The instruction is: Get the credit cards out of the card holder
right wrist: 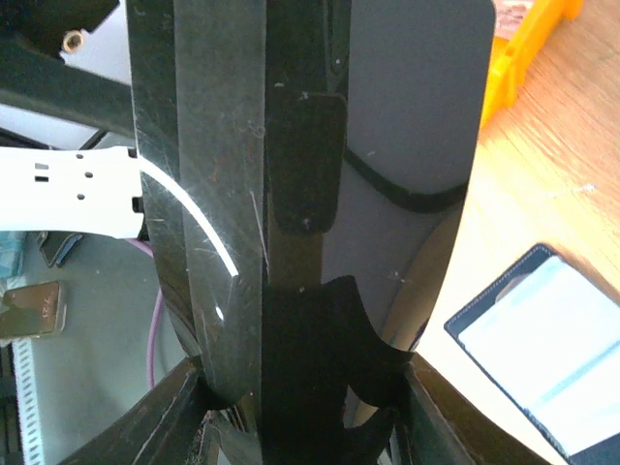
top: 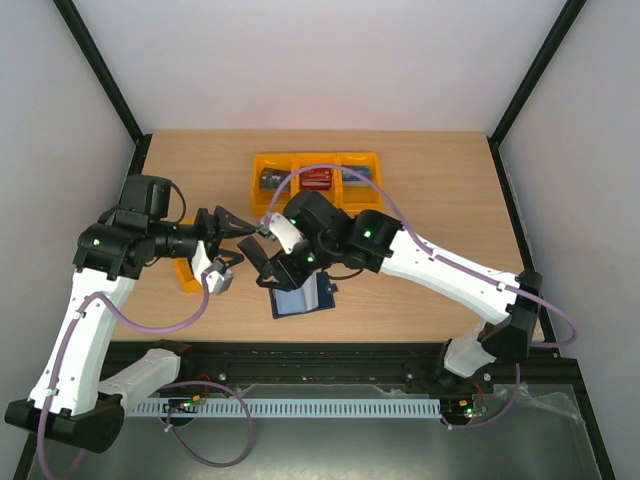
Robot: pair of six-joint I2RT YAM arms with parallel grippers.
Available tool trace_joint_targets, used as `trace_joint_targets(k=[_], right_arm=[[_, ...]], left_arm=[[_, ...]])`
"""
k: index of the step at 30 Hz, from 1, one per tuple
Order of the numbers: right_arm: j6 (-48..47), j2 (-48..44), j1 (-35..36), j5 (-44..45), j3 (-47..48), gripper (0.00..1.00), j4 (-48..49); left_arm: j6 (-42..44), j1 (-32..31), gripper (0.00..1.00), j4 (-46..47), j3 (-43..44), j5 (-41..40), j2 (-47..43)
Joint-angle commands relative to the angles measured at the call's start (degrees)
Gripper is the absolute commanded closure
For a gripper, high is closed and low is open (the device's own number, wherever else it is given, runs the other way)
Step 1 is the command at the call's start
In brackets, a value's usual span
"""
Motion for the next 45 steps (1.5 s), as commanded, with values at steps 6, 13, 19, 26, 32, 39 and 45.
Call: trace_joint_targets(k=[6, 13, 19, 26, 32, 39, 45], right_arm=[[-3.7, 4.8, 0.5, -1.4, 7.8, 0.67, -1.1], [-3.9, 3.7, 0.5, 0.8, 8.3, 0.51, -0.3], [-5.5, -7.6, -4.2, 8.4, -0.3, 0.01, 5.3], [-8.5, -17.0, -10.2, 0.3, -8.0, 0.02, 24.2], [-13.0, -13.1, -10.7, -3.9, -6.0, 0.13, 23.3], [-13.9, -7.7, -11.0, -7.6, -3.4, 0.57, 21.9], [-12.2, -5.2, -11.1, -11.2, -1.2, 0.98, 21.0]], left_arm=[[14.3, -0.5, 0.74, 1.6, -2.4, 0.1, -1.1], [2.7, -0.5, 0.98, 3.5, -1.4, -1.1, -2.3], [-45.7, -0.5, 0.98, 11.0, -0.4, -12.4, -2.4], [-74.0, -0.4, 0.98, -5.6, 6.8, 2.3, 9.4], [-80.0, -0.6, 0.98, -4.2, 7.4, 10.0, 9.4], [-77.8, -1.0, 0.98, -6.2, 7.6, 9.8, 8.9], [-77.8, -0.9, 0.98, -6.5, 6.0, 10.5, 7.1]])
